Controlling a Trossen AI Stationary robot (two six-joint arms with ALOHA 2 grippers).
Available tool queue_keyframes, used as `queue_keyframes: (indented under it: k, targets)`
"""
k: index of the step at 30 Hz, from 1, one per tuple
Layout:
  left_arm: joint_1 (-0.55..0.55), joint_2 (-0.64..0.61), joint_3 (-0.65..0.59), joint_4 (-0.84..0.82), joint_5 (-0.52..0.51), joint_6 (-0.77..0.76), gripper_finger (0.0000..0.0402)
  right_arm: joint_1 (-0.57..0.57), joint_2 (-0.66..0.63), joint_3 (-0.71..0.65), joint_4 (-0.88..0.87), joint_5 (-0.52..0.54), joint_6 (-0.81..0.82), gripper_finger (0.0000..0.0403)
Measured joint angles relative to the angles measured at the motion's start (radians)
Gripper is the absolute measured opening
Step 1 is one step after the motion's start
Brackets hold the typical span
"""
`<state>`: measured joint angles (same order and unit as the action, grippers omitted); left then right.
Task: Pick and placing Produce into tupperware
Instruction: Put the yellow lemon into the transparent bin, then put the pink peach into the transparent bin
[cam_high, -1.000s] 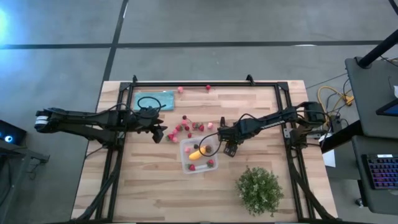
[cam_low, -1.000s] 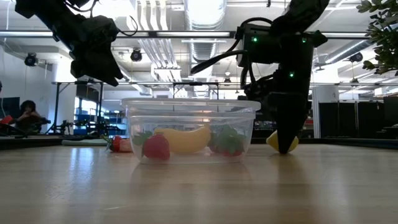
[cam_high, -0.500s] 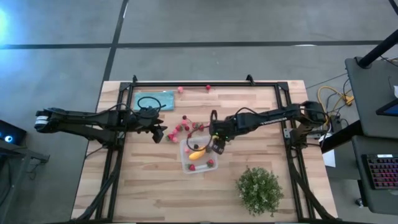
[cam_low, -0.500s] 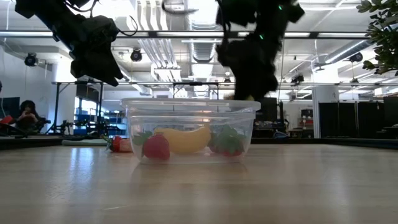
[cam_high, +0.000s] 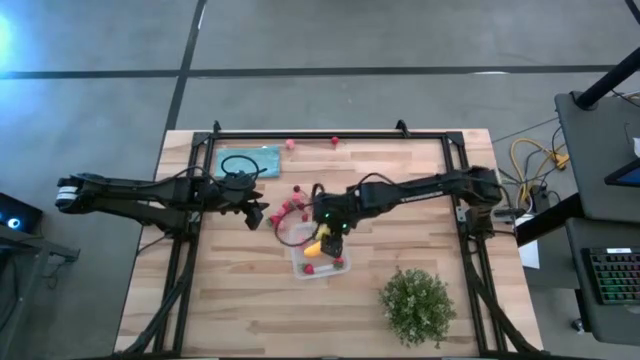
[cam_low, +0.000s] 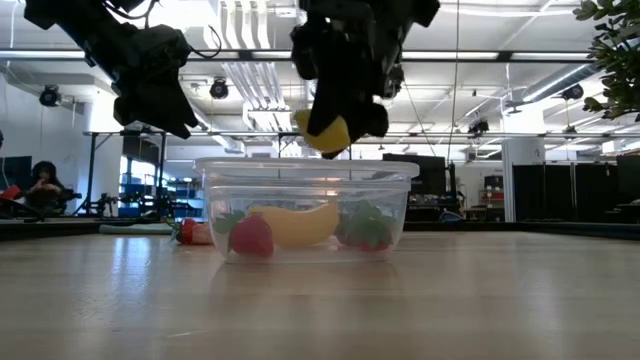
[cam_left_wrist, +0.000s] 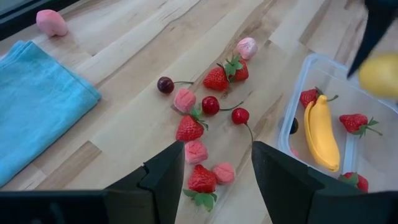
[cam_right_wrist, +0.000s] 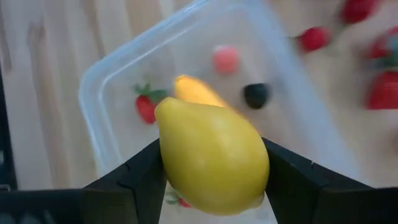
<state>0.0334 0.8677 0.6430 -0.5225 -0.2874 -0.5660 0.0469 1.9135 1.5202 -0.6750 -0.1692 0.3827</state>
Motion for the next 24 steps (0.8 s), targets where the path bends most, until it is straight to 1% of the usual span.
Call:
queue_keyframes:
  k: [5, 8, 10, 13, 16, 20, 24]
  targets:
    - [0.000, 0.000, 0.000, 0.001, 0.000, -0.002, 0.0173, 0.025, 0.075, 0.047, -0.009, -0.049, -0.024, 0.0216]
    - [0.000, 0.000, 0.000, 0.000, 0.000, -0.002, 0.0173, 0.024, 0.092, 0.078, -0.026, -0.045, -0.031, 0.0218]
    - [0.000, 0.000, 0.000, 0.000, 0.000, -0.002, 0.0173, 0.019, 0.096, 0.104, -0.050, -0.020, -0.044, 0.0223]
    - [0.000, 0.000, 0.000, 0.000, 0.000, -0.002, 0.0173, 0.017, 0.098, 0.134, -0.117, 0.042, -0.052, 0.0242]
    - [0.000, 0.000, 0.000, 0.000, 0.000, -0.002, 0.0173, 0.015, 0.094, 0.142, -0.147, 0.106, -0.055, 0.0267]
    - [0.000, 0.000, 0.000, 0.000, 0.000, 0.004, 0.0173, 0.006, 0.088, 0.145, -0.164, 0.118, -0.049, 0.0295]
    - [0.000, 0.000, 0.000, -0.001, 0.013, 0.004, 0.0173, -0.010, 0.087, 0.149, -0.189, 0.120, -0.046, 0.0313]
